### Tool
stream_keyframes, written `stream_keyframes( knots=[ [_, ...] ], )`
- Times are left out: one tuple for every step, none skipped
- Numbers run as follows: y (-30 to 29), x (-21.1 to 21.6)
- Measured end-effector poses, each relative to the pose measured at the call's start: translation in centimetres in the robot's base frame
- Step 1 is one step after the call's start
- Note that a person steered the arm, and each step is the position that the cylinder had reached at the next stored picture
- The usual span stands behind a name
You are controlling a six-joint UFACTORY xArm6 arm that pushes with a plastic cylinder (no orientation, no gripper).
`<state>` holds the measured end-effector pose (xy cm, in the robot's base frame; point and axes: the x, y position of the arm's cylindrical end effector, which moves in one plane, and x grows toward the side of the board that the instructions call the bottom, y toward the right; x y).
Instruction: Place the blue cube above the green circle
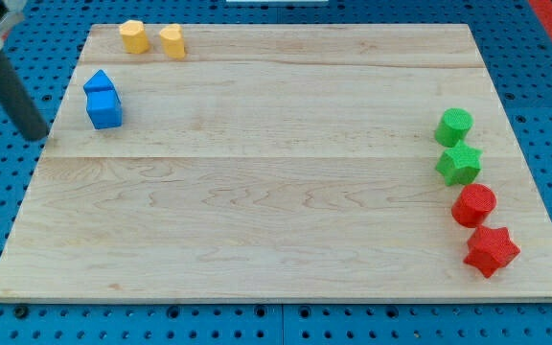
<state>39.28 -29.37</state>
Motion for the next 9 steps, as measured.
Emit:
stream_keyframes(
  knots=[
    [2.9, -4.4],
    [11.2, -3.4],
    [14.9, -1.7],
    [9.9, -1.0],
    [8.9, 1.9],
    [12.1, 3.4],
    [21.3, 0.9],
    [27.7, -1.7],
    [34.3, -3.2]
  ],
)
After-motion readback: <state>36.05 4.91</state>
